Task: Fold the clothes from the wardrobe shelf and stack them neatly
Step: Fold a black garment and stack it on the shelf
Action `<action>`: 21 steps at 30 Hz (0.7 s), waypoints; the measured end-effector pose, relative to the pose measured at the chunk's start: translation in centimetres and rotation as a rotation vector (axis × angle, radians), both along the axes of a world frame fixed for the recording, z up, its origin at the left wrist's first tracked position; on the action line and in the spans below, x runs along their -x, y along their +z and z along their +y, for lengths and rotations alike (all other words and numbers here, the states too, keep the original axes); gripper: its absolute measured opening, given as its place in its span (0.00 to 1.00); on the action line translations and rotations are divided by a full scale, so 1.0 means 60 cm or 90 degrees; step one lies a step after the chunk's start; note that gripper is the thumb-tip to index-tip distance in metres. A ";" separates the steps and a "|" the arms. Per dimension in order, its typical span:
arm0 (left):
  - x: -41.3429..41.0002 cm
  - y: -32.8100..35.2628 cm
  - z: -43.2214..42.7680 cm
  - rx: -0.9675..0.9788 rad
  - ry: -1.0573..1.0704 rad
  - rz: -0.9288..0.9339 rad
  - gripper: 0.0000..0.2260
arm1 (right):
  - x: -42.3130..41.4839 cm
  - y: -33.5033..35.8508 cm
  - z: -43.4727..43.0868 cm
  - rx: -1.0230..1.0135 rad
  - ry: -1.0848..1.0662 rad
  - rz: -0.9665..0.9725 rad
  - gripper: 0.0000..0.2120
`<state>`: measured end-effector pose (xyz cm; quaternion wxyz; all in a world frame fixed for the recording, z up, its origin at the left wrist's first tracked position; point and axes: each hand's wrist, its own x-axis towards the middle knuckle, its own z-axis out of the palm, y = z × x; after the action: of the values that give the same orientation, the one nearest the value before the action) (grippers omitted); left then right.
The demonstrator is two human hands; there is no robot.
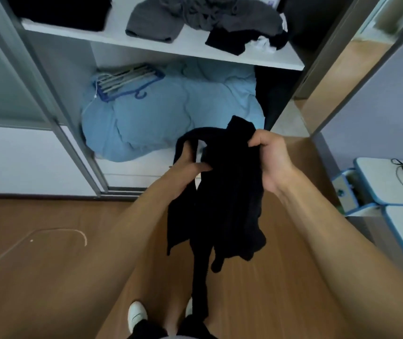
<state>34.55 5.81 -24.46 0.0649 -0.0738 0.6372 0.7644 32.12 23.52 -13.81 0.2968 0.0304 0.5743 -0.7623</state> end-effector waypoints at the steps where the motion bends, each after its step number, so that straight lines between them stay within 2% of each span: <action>1: -0.001 0.007 -0.012 -0.012 0.052 0.005 0.38 | -0.004 0.000 -0.010 -0.026 0.007 -0.009 0.11; 2: -0.001 0.016 -0.027 -0.061 0.092 -0.013 0.36 | -0.008 0.001 -0.021 -0.057 0.010 -0.020 0.11; 4: -0.003 0.028 -0.066 -0.117 0.090 -0.052 0.28 | -0.016 0.002 -0.040 -0.102 0.018 -0.044 0.17; 7: -0.024 0.031 -0.094 -0.074 -0.043 -0.095 0.11 | -0.027 0.003 -0.074 -0.102 0.029 -0.060 0.23; 10: -0.053 0.000 -0.099 -0.062 -0.016 -0.181 0.14 | -0.039 0.005 -0.109 -0.091 0.046 -0.039 0.18; 12: -0.075 -0.024 -0.108 -0.059 -0.011 -0.207 0.11 | -0.042 0.006 -0.125 -0.093 0.075 0.017 0.15; 15: -0.109 -0.028 -0.146 -0.055 -0.017 -0.228 0.12 | -0.039 0.008 -0.136 -0.098 0.093 0.082 0.15; 18: -0.123 -0.003 -0.187 -0.053 -0.092 -0.276 0.12 | -0.033 0.010 -0.144 -0.093 0.064 0.102 0.15; 21: -0.120 0.014 -0.210 0.034 -0.037 -0.327 0.12 | -0.030 0.009 -0.155 -0.073 -0.011 0.091 0.14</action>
<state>41.76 -6.81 -23.62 0.2444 -0.2488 0.6217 0.7013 33.94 14.21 -13.30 0.2464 -0.0020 0.6366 -0.7308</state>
